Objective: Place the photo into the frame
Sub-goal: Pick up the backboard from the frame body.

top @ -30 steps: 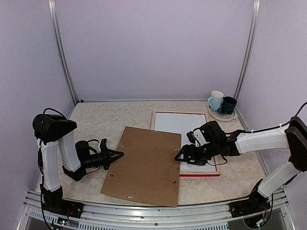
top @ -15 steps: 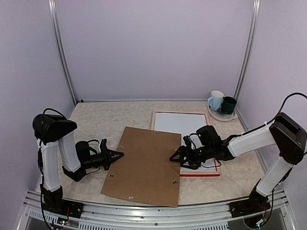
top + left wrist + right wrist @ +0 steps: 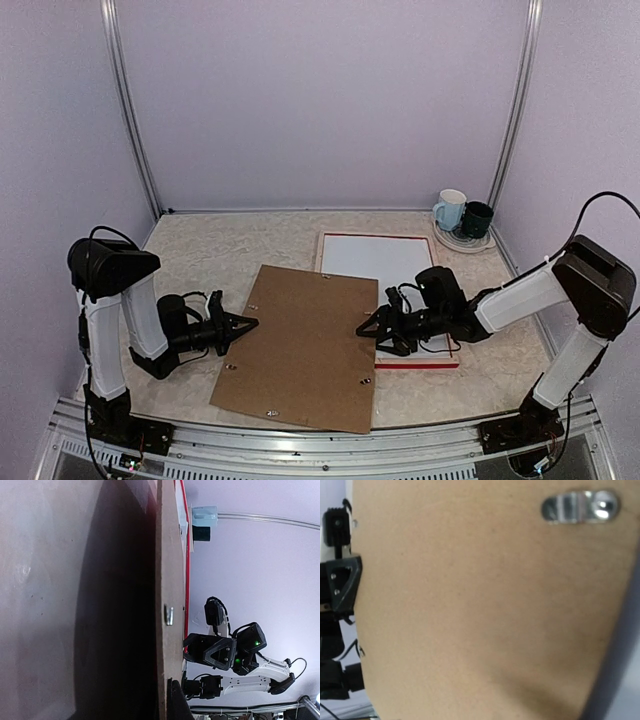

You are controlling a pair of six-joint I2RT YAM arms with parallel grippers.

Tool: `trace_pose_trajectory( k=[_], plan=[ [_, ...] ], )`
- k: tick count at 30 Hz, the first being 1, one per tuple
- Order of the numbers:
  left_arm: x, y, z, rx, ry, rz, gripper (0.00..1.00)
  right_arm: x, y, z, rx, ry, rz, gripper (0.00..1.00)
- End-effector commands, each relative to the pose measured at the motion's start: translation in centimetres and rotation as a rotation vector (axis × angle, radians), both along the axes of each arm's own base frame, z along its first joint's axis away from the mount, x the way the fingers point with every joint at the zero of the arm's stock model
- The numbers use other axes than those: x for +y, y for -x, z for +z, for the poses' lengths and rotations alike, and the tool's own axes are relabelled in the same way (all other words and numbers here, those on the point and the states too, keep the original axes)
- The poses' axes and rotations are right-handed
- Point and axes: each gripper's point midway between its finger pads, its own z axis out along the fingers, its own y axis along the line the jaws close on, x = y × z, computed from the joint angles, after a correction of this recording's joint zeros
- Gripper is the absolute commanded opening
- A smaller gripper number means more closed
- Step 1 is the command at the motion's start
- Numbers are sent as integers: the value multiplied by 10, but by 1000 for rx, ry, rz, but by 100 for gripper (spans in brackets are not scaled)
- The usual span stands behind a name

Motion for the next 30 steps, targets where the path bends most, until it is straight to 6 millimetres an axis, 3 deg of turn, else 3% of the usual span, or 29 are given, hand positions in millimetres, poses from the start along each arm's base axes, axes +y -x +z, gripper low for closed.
trace_pose_trajectory(
  k=[1, 7, 11, 21, 30],
  plan=[
    [-5, 9, 40, -234, 62, -27, 0, 9, 3, 22, -25, -124, 40, 61],
    [-11, 6, 46, -240, 84, -31, 0, 5, -3, 30, -50, -132, 40, 34],
    [-17, 3, 50, -246, 101, -36, 0, 0, -7, 34, -64, -138, 33, 25],
    [-36, -5, 61, -263, 153, -51, 0, -18, -18, 52, -100, -186, 28, 16],
    [-51, -18, 65, -271, 187, -51, 0, -45, -37, 62, -134, -175, -22, 15]
  ],
)
